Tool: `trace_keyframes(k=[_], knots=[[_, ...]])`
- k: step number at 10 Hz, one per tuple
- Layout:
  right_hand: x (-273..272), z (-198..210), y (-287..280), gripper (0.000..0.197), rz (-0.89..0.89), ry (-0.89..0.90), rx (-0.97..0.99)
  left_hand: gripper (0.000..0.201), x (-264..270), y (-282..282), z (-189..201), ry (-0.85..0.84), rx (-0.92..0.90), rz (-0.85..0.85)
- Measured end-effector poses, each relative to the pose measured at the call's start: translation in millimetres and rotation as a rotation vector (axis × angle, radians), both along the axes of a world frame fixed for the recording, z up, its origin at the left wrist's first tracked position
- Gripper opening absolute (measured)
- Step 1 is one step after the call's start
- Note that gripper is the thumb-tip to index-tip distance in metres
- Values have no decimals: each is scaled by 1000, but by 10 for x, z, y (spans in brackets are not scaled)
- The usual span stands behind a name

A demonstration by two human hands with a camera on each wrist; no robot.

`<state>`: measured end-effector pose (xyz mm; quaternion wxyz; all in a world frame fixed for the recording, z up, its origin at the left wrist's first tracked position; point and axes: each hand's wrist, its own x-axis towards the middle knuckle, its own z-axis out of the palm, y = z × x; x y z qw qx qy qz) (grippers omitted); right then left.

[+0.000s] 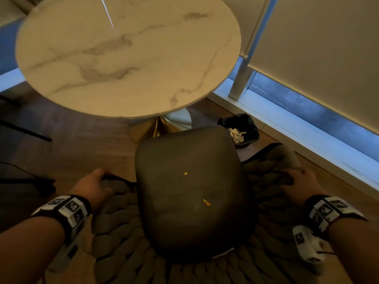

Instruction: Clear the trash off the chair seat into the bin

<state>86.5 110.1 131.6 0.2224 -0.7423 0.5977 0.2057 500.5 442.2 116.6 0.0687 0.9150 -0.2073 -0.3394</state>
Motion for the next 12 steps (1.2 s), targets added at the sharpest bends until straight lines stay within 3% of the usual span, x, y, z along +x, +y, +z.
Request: trace_keyframes(k=[2, 3, 4, 5, 6, 10, 11, 12], knots=[[723, 120, -6, 61, 113, -260, -33, 61, 424, 387, -23, -96, -124, 204], [742, 167, 290, 67, 171, -164, 23, 82, 309, 561, 98, -80, -258, 316], [549, 84, 749, 85, 327, 199, 103, 100, -103, 833, 104, 52, -100, 117], [423, -36, 1037, 73, 510, 416, 29, 89, -240, 919, 29, 79, -29, 37], [481, -120, 922, 67, 391, 345, -33, 77, -142, 794, -7, 15, -70, 66], [1175, -75, 357, 63, 302, 136, -24, 69, 685, 235, -104, -119, -72, -35], [1210, 53, 280, 49, 299, 62, 16, 74, 720, 238, -79, -115, -51, -70], [1073, 467, 555, 27, 222, -183, 24, 104, 710, 366, 47, 44, -151, 29]])
